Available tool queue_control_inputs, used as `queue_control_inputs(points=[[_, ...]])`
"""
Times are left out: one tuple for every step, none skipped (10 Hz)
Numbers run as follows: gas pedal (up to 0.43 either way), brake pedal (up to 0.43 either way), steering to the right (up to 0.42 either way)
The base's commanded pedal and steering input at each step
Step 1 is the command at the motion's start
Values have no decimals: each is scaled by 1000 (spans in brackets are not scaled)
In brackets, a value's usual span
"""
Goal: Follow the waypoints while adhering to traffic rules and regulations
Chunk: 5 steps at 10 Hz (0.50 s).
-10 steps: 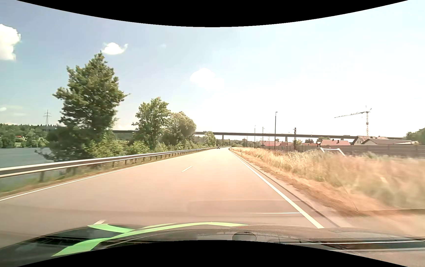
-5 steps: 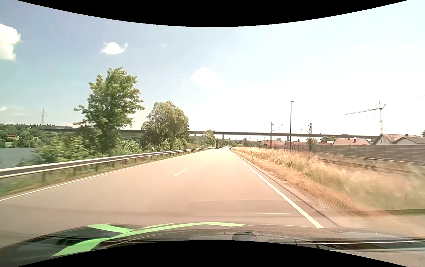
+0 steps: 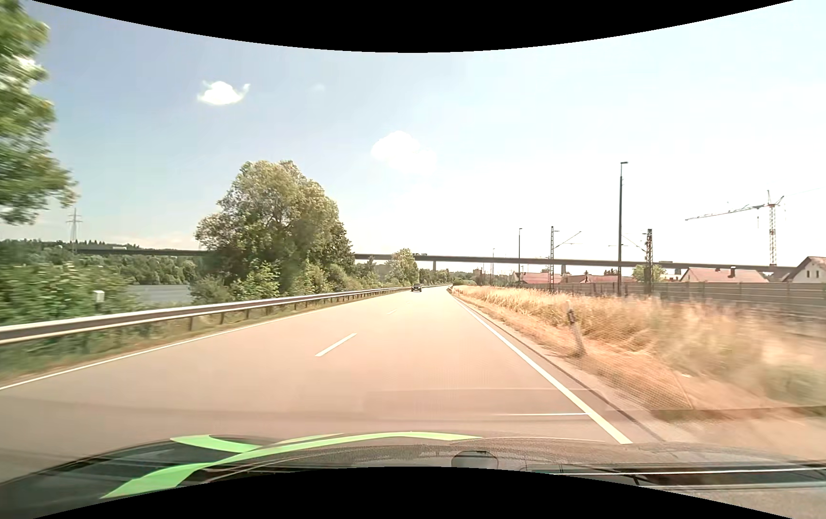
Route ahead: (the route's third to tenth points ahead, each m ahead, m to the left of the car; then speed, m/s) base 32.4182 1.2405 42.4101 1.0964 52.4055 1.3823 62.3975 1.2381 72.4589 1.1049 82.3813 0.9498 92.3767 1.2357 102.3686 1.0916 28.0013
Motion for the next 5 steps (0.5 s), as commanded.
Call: queue_control_inputs(points=[[220,0,-1],[228,0,-1],[240,0,-1],[260,0,-1],[268,0,-1]])
